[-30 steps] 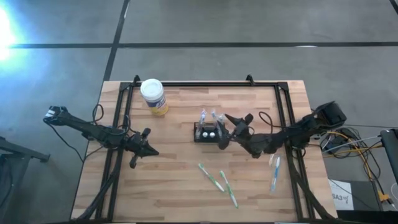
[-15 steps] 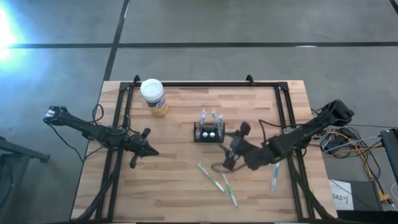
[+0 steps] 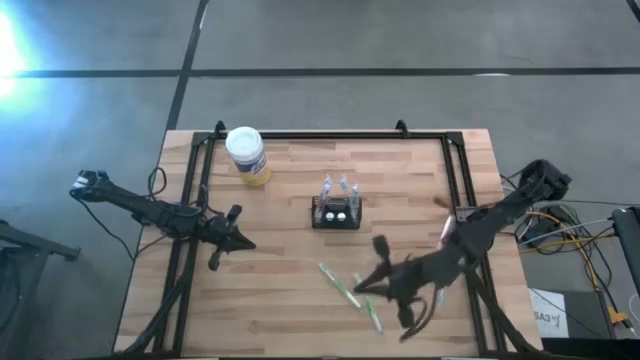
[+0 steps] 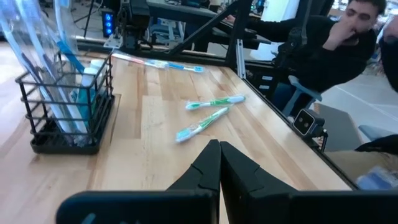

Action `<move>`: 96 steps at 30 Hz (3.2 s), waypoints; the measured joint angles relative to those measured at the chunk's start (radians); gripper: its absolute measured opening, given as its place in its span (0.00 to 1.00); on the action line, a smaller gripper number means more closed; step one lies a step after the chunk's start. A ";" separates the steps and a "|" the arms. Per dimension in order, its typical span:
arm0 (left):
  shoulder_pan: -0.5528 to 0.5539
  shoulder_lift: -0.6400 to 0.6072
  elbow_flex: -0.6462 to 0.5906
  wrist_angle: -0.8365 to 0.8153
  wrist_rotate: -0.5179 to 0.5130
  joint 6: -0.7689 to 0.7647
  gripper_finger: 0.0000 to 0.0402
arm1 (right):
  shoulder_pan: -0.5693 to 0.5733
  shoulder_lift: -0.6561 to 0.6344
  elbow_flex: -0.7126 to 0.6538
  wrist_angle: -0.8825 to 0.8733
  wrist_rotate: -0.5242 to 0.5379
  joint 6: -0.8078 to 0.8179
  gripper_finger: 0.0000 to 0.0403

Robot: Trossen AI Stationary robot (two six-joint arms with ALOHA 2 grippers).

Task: Pick & Place toothbrushing station
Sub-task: Put the left green toothbrush into the wire organizer

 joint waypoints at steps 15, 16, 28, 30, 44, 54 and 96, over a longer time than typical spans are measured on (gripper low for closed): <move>0.000 0.000 0.008 0.004 -0.033 0.064 0.01 | -0.252 -0.685 -0.537 0.151 -0.168 0.159 0.02; 0.000 0.000 0.008 0.009 -0.057 0.064 0.01 | -0.272 -0.723 -0.583 0.167 -0.170 0.180 0.02; 0.000 0.000 0.008 0.059 -0.113 0.099 0.01 | -0.368 -0.981 -0.882 0.332 -0.328 0.246 0.02; 0.000 0.000 0.006 0.062 -0.113 0.109 0.01 | -0.368 -0.994 -0.918 0.350 -0.323 0.246 0.02; 0.000 0.000 -0.002 0.082 -0.124 -0.019 0.01 | -0.369 -0.984 -1.147 0.709 -0.319 0.171 0.02; -0.001 0.001 0.000 0.141 -0.314 -0.072 0.01 | -0.369 -0.977 -1.149 0.706 -0.319 0.046 0.02; -0.112 1.550 1.387 -0.716 -0.387 -0.671 0.32 | -0.369 -0.996 -1.135 0.721 -0.320 0.071 0.02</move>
